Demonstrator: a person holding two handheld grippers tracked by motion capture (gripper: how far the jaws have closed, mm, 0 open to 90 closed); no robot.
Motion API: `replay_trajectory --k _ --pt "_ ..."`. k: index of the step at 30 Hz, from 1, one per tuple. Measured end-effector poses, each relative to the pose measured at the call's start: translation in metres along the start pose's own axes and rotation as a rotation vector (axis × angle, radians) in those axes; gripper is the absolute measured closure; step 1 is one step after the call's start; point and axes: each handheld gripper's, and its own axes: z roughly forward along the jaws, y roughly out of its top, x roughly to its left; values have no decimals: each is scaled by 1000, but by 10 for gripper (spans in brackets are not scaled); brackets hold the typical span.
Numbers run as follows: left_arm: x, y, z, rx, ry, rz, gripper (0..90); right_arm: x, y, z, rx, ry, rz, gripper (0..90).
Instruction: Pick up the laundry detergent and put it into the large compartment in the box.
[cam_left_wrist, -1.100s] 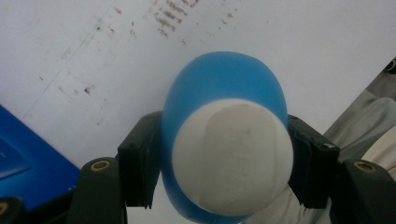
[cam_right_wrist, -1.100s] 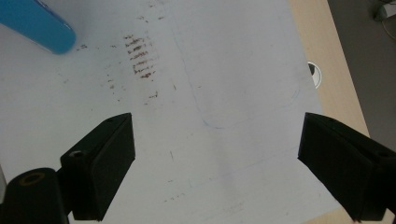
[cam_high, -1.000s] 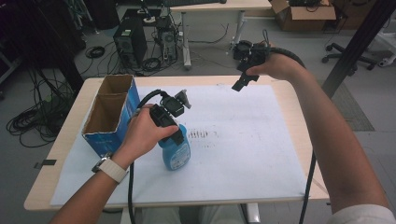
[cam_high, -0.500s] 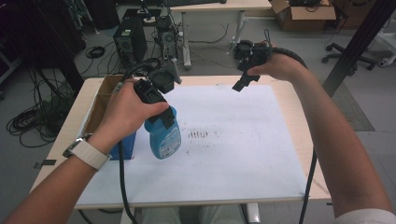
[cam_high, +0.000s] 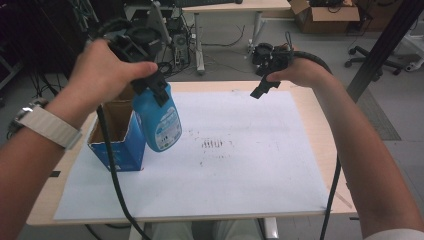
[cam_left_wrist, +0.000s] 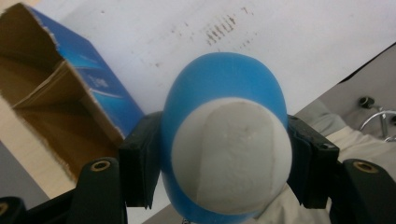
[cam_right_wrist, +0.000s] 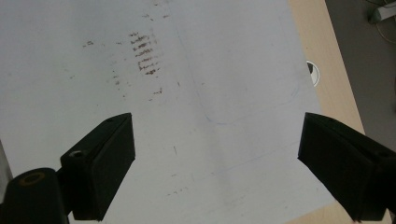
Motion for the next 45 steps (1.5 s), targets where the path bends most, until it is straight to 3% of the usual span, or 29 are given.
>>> replay_trajectory --k 4,8,14,20,26,31,40,45 --pt "9 1 -16 -5 10 -35 370 0 -1 -1 1 -1 0 109" --pt "25 1 -37 -11 44 -100 371 1 0 -1 -2 -1 0 109" --pt "45 -2 -48 -15 64 -165 371 2 1 0 -2 2 -5 109" --pt "74 -11 -52 -20 102 -274 371 1 0 1 2 2 -4 109" --pt "93 -15 -47 -6 172 -360 371 0 0 2 6 2 -2 109" --pt "107 -18 -38 -14 202 -434 371 0 2 5 11 4 -4 109" --pt "125 -21 -9 -32 221 -468 372 -2 3 8 20 9 -1 109" --pt "131 -22 13 -19 241 -450 372 -3 3 10 26 10 4 109"
